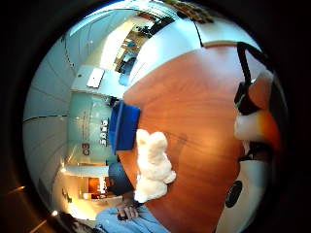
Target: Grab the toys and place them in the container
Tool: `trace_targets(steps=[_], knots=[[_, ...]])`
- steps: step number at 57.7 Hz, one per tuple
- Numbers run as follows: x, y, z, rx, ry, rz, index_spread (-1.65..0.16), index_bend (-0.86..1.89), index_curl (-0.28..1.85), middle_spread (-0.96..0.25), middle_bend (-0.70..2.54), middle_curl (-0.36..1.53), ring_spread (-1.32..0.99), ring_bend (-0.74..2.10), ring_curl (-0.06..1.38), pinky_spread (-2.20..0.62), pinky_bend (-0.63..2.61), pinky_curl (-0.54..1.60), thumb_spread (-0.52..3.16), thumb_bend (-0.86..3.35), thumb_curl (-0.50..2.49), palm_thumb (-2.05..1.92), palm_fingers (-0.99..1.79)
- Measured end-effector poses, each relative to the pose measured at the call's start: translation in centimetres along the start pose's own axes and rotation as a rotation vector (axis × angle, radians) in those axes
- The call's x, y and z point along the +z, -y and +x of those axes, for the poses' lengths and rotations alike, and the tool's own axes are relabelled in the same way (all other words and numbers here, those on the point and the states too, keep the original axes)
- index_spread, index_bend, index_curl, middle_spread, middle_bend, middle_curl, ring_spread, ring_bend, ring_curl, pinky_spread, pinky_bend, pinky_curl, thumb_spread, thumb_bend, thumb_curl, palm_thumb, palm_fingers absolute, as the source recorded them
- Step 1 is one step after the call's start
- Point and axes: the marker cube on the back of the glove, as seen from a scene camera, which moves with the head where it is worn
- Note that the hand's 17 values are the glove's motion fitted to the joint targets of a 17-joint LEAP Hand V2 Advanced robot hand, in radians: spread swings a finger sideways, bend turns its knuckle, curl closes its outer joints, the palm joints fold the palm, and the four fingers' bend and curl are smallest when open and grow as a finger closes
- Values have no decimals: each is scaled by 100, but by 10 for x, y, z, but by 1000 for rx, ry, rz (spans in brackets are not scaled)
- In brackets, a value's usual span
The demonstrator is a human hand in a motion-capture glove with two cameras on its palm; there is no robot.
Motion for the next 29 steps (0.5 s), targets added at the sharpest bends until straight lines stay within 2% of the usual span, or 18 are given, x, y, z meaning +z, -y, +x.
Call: trace_targets(steps=[7,16,29], knots=[[-52,21,-56,-99,26,67,-22,43,40,-1,27,22,-15,76,36,-29,93,36,139,43,56,82,95],[-107,50,-173,-251,36,96,-19,43,44,-2,28,26,-19,77,39,-33,92,37,124,40,64,86,93],[-100,64,-332,-459,54,3,-19,39,47,-2,26,29,-20,77,42,-35,94,39,114,39,73,88,90]])
